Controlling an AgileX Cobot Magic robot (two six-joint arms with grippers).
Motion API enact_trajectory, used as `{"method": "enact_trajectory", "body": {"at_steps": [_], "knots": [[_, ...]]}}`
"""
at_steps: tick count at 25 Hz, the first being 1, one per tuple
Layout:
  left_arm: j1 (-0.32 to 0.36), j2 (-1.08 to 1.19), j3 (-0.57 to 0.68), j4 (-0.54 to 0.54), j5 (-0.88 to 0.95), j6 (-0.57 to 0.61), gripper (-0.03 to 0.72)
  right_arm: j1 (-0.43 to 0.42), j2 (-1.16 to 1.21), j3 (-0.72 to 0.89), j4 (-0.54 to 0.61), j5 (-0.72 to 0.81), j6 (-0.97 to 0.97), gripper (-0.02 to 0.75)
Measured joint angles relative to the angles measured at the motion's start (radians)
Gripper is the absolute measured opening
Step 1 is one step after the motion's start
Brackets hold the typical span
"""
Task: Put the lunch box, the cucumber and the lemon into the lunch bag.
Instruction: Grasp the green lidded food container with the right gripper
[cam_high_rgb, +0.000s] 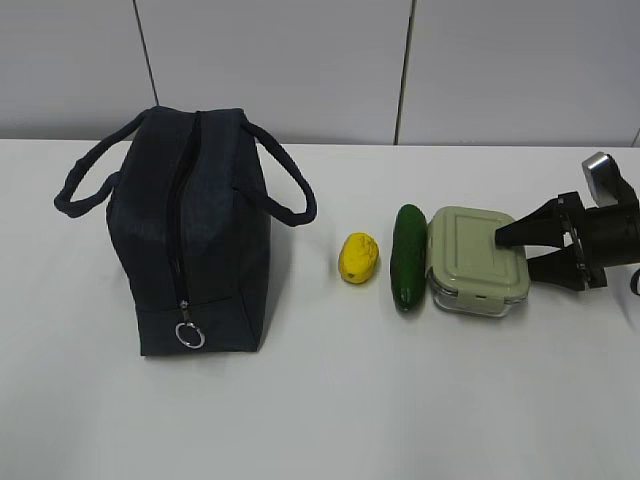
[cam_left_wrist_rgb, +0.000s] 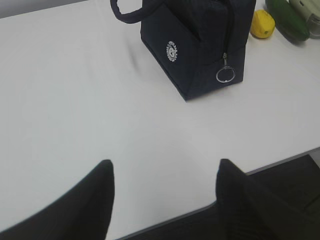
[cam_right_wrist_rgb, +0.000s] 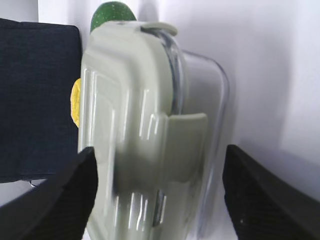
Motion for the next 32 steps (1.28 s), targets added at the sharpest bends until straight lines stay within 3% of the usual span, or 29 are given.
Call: {"method": "enact_trajectory", "body": {"at_steps": [12,32], "knots": [[0.000,0.000,0.000,0.000,0.000,0.000,0.447,0.000,0.000,-0.002,0.015,0.000,-0.001,0.582],[0.000,0.000,0.000,0.000,0.000,0.000,0.447,0.028,0.000,-0.002,-0.055,0.000,0.018,0.581]]}}
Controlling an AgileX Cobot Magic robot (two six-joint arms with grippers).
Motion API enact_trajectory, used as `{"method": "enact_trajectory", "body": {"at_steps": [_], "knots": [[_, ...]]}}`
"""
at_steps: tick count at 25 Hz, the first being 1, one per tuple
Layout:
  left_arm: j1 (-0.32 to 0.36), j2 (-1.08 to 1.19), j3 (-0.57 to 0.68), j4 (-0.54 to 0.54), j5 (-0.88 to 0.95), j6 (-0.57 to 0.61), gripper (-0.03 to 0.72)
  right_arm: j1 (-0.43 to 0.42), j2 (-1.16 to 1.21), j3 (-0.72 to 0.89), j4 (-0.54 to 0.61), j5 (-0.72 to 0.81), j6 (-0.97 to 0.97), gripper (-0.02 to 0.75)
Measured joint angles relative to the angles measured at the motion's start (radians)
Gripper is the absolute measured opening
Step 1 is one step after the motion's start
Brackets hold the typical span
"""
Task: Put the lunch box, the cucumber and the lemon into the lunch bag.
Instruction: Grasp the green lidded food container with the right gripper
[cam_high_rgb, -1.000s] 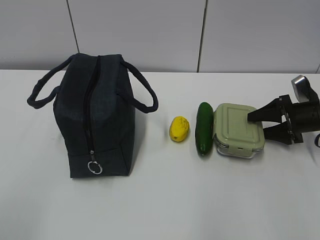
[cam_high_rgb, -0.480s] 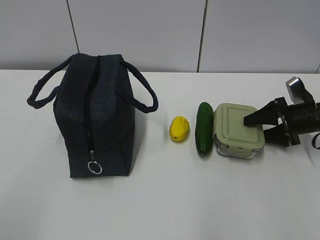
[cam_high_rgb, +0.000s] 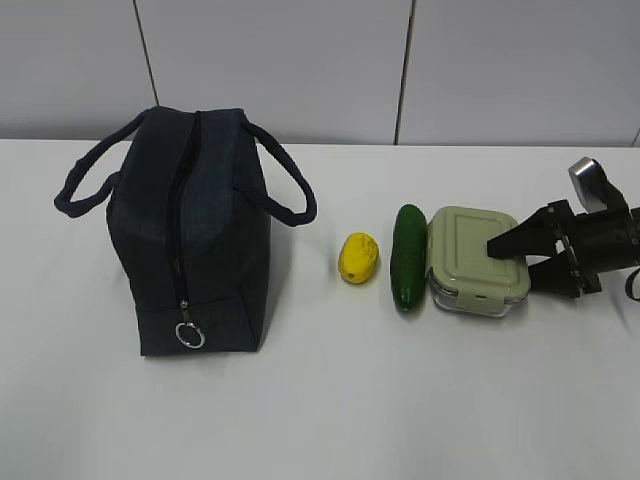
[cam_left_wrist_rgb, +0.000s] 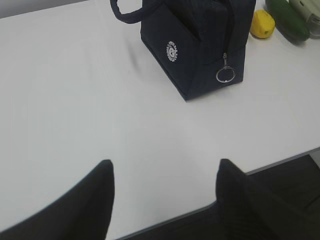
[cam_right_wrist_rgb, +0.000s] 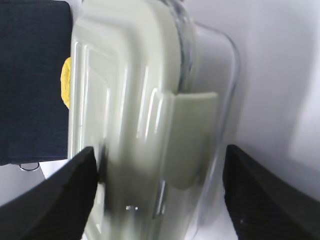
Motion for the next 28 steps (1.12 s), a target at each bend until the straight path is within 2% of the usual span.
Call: {"method": "enact_trajectory", "body": {"at_steps": [10,28], "knots": [[0.000,0.000,0.000,0.000,0.000,0.000,0.447,0.008,0.000,-0.002,0.001,0.007,0.004,0.486],[0.000,0.000,0.000,0.000,0.000,0.000,0.447,0.008,0.000,-0.002,0.001,0.007,0.004,0.477]]}}
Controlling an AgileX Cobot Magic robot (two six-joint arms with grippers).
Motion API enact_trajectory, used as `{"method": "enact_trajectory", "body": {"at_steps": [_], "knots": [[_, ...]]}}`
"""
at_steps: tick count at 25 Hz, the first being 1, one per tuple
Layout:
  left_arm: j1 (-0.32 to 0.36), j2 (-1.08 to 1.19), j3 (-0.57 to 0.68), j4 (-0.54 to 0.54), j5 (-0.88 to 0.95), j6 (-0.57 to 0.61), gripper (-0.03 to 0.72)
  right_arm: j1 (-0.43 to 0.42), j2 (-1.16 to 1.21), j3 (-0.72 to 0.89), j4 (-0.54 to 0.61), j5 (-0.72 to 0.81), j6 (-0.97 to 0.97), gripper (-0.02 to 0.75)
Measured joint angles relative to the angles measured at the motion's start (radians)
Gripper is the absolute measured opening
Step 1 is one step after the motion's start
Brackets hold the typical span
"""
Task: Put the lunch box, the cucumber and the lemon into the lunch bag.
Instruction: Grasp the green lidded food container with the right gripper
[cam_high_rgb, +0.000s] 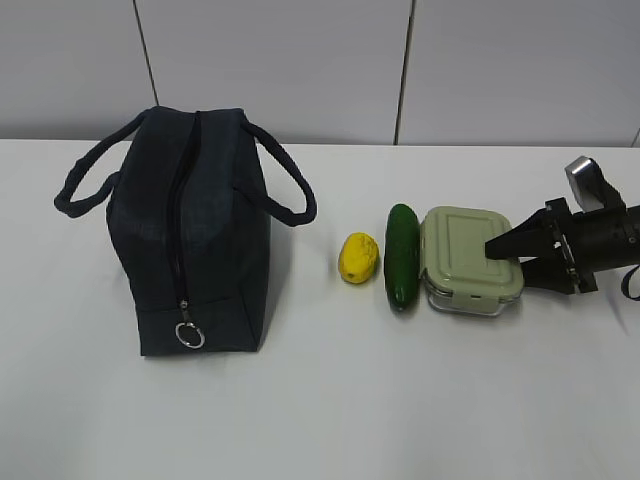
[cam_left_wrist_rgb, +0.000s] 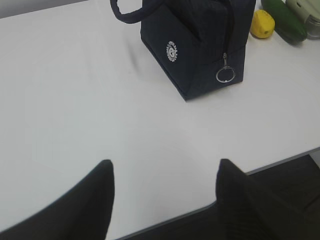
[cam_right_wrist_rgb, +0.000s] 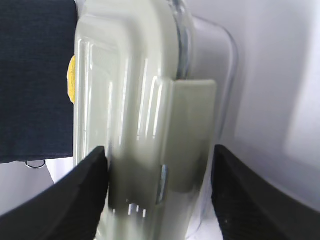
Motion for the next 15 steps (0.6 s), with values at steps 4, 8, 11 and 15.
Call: {"method": "enact_trajectory", "body": {"at_steps": [4,8,11,15], "knots": [[0.000,0.000,0.000,0.000,0.000,0.000,0.447,0.000,0.000,0.000,0.000,0.003,0.000,0.456],[0.000,0.000,0.000,0.000,0.000,0.000,0.447,0.000,0.000,0.000,0.000,0.006,0.000,0.421],[0.000,0.000,0.000,0.016,0.000,0.000,0.447,0.000,0.000,-0.001,0.002,0.009,0.000,0.407],[0.000,0.000,0.000,0.082,0.000,0.000,0.447,0.000,0.000,-0.001,0.002,0.009,0.000,0.403]]}}
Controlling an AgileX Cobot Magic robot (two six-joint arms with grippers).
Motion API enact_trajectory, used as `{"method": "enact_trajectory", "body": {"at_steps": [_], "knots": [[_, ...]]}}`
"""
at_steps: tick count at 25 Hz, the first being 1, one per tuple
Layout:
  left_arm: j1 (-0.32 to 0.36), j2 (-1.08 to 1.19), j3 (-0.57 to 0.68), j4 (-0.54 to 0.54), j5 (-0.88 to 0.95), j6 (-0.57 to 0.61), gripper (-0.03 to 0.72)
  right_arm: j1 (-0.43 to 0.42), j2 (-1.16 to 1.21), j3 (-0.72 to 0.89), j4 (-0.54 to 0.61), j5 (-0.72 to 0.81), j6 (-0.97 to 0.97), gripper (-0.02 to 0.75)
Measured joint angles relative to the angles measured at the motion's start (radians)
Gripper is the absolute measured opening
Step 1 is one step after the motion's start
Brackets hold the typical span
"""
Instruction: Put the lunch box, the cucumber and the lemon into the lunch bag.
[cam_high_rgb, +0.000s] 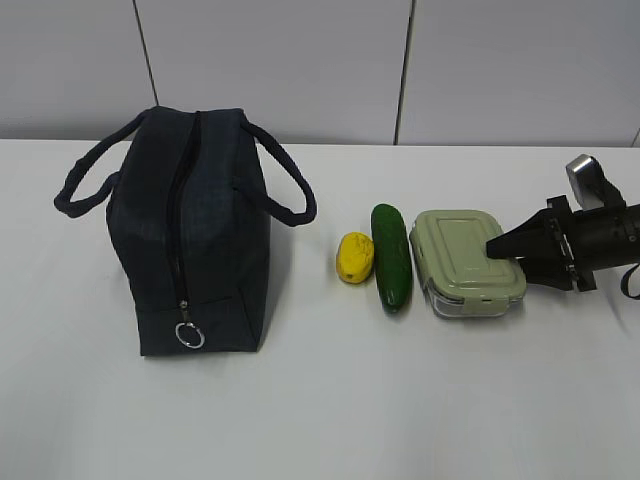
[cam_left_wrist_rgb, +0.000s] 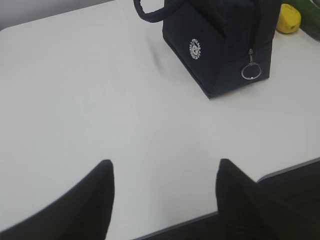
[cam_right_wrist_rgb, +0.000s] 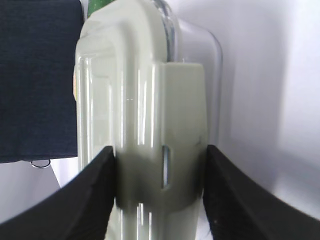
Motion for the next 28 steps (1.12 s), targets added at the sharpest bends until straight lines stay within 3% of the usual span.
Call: {"method": "enact_trajectory", "body": {"at_steps": [28], "knots": [[0.000,0.000,0.000,0.008,0.000,0.000,0.447,0.000,0.000,0.000,0.000,0.000,0.017,0.396]]}}
